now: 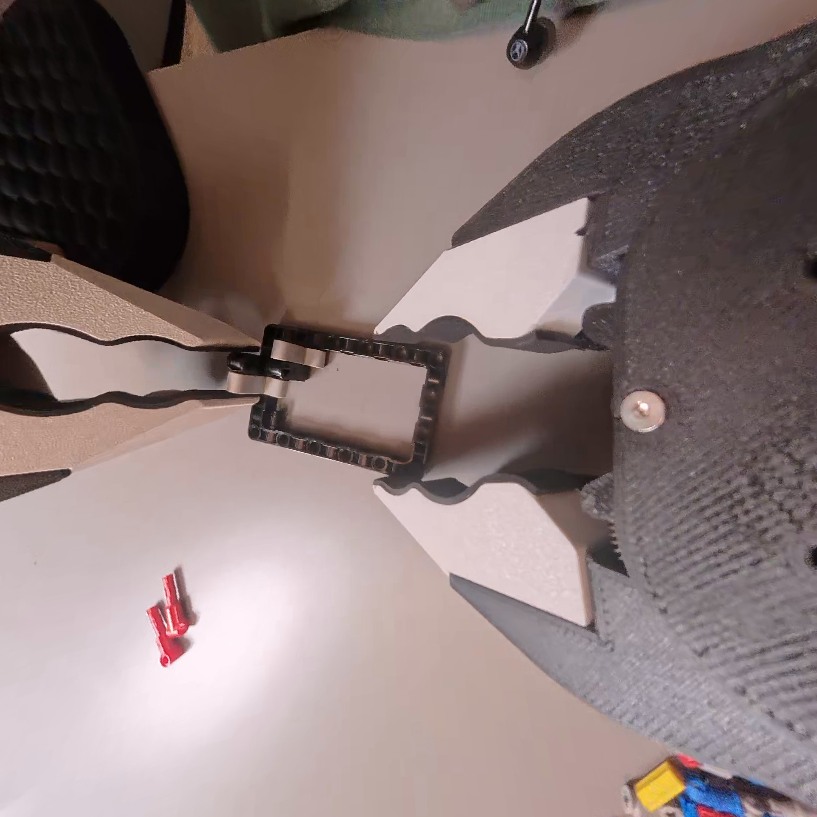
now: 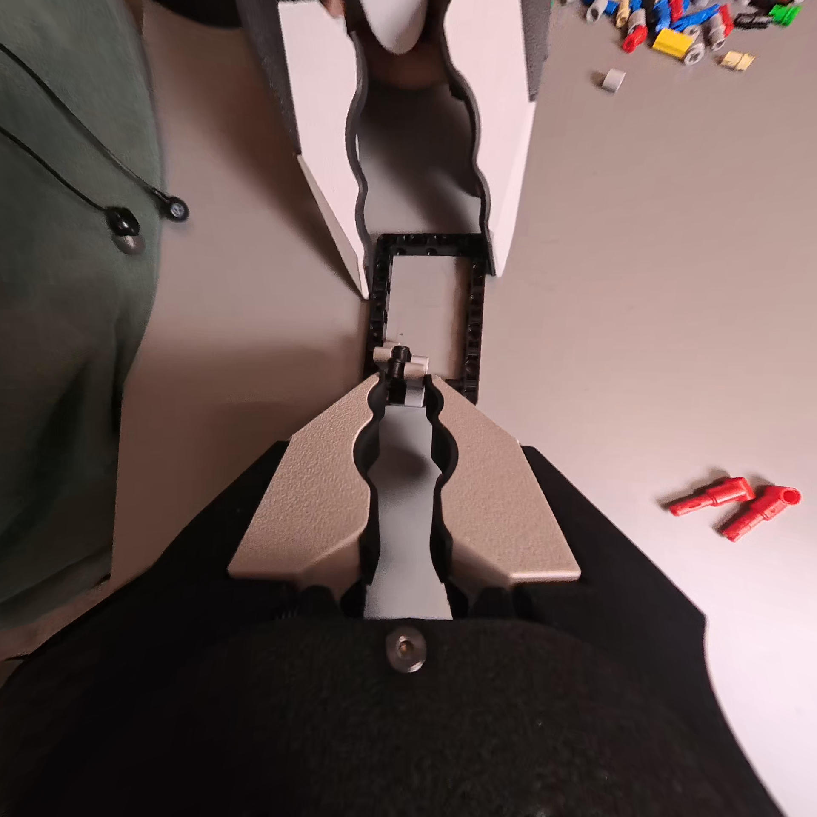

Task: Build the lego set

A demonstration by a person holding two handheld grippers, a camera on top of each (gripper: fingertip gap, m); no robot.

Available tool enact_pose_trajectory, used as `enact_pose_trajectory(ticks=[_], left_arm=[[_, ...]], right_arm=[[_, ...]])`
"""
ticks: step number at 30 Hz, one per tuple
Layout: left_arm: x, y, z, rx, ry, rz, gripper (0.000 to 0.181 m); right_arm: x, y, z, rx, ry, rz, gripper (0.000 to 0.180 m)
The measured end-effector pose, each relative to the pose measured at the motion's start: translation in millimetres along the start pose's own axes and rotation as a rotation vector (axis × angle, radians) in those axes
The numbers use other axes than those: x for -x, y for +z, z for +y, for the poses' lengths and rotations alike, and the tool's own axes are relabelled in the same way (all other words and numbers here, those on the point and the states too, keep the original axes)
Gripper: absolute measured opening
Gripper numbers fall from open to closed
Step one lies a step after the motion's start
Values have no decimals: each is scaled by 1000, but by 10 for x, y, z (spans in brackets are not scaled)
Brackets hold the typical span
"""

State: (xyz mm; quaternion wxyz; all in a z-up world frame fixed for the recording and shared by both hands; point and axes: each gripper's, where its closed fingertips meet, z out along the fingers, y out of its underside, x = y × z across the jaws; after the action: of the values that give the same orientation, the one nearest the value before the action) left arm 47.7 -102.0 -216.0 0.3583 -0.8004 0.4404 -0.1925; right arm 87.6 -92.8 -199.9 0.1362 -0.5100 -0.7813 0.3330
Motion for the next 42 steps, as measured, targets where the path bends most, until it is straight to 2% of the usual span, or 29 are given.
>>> enact_pose_trajectory(ticks=[3, 7, 11, 15, 18, 24, 27, 30, 36, 42], left_arm=[[-4, -12, 3, -14, -26, -32, 60], [-43, -32, -11, -35, -55, -11, 74], [-24, -110, -24, -61, -52, -11, 77], [-34, -112, 34, -59, -50, 24, 76], [-14, -104, 43, -51, -37, 33, 66], [-8, -101, 57, -42, -15, 7, 58], [-14, -102, 53, -44, -3, -4, 58], [19, -118, 34, -58, 41, -50, 57], [91, -177, -7, -85, 167, -150, 56], [28, -142, 16, -64, 154, -109, 57]], right_arm=[[-22, 11, -3, -37, 13, -18, 15], [-30, 24, -1, -49, -2, -44, 17], [-56, -45, -52, -41, -35, -33, 21], [-4, -123, -123, 5, -120, -45, 22], [11, -106, -129, 86, -192, -57, 21], [-25, 10, -31, 164, -181, -89, 14], [-57, 3, -42, 119, -169, -72, 14], [-68, -32, -121, -29, -91, -69, 14], [-183, -76, -242, -325, 13, 73, 14], [-137, -17, -212, -303, 40, 37, 14]])
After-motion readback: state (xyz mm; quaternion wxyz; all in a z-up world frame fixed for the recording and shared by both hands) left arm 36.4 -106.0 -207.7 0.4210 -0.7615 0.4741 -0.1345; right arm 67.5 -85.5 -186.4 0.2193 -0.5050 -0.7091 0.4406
